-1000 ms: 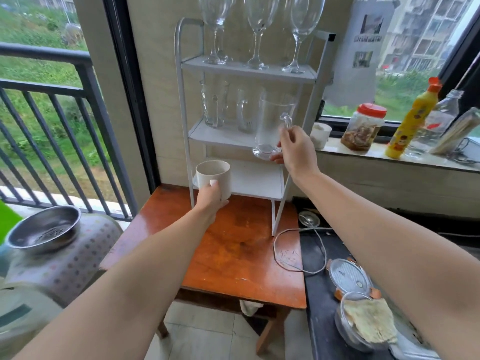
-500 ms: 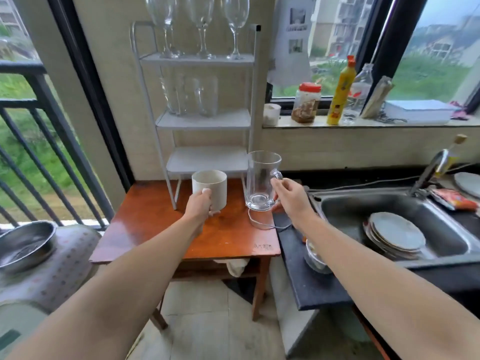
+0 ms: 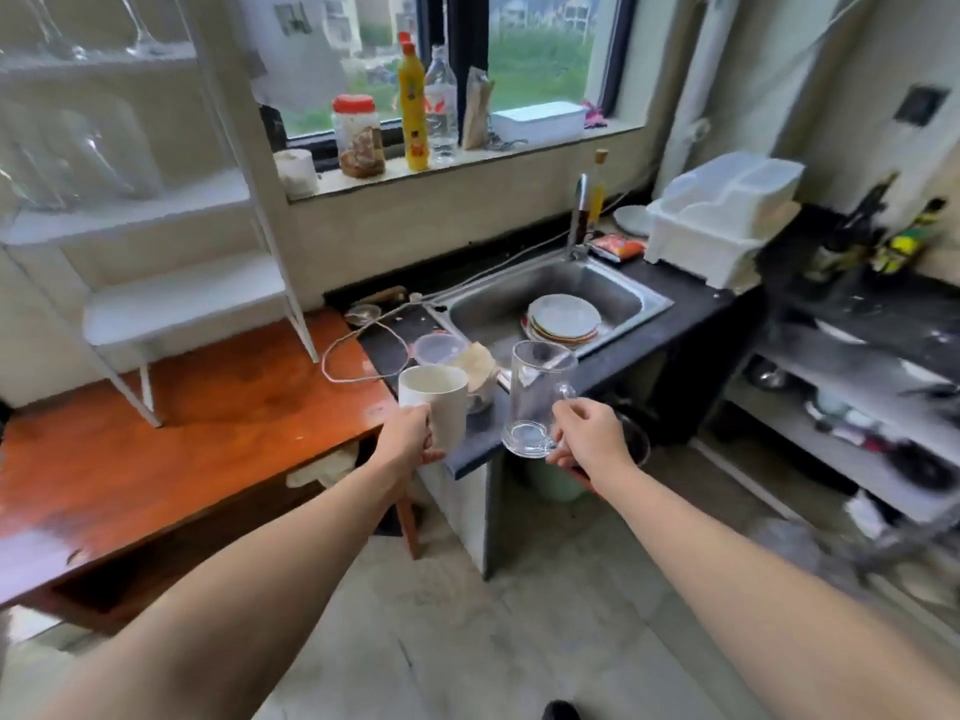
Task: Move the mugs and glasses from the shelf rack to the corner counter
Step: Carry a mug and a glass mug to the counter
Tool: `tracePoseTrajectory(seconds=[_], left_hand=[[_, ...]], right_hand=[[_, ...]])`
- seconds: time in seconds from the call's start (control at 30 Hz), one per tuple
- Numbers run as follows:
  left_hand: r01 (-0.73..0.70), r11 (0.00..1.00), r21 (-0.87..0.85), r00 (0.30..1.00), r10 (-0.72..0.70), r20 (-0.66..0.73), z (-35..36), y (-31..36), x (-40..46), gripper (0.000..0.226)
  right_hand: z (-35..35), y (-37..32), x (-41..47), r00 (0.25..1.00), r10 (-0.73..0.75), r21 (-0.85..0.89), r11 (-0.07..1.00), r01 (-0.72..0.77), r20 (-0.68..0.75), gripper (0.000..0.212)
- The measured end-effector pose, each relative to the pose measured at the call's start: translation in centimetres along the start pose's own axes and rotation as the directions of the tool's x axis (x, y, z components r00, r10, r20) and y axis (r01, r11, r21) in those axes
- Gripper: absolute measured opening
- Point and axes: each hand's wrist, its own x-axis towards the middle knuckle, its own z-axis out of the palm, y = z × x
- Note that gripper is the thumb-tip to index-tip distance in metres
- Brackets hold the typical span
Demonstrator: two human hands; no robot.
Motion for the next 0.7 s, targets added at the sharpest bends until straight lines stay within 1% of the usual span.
tracePoseTrajectory(seconds=[0.07,0.17,0.3,0.43,0.5,0.57,0.63,0.7], left_hand=[[-0.010,1.000,0.014,0.998,0.009,0.064,3.2,-0.2,-0.7,0.019],[-0.015,0.998,0.054,0.986,0.005,0.169,9.5,-0.9,-2.4,0.013],[-0.008,0.994,0.108,0.955,-0.024,0.297,16.6,-2.1,-5.0,0.028],[-0.025,0.988,0.155,0.920,-0.038,0.389,24.7,-4.1,-8.8,0.015],[-0.021,0.986,0.166,0.900,-0.054,0.433,29.9,-5.5,-11.7,0.012],[-0.013,0.984,0.178,0.879,-0.074,0.472,34.4,-7.0,-14.4,0.016],[0.000,0.980,0.201,0.855,-0.104,0.508,38.9,-8.4,-16.8,0.028],[-0.005,0.977,0.213,0.830,-0.115,0.545,43.1,-9.7,-19.2,0.034]], right_hand=[[-3.2,1.8,-1.0,0.996,0.045,0.009,0.999,-0.045,-0.076,0.032],[-8.8,5.1,-2.9,0.970,0.138,0.087,0.989,-0.123,-0.202,0.030],[-15.2,8.5,-5.4,0.924,0.240,0.219,0.959,-0.178,-0.299,0.029],[-22.6,12.5,-8.2,0.866,0.307,0.256,0.942,-0.217,-0.395,0.029],[-27.5,14.9,-10.2,0.828,0.332,0.265,0.936,-0.231,-0.451,0.030],[-31.7,16.9,-12.2,0.800,0.354,0.263,0.931,-0.252,-0.484,0.030],[-36.1,18.6,-14.1,0.775,0.360,0.256,0.931,-0.262,-0.519,0.030],[-40.0,20.5,-15.6,0.751,0.367,0.249,0.929,-0.272,-0.548,0.029]])
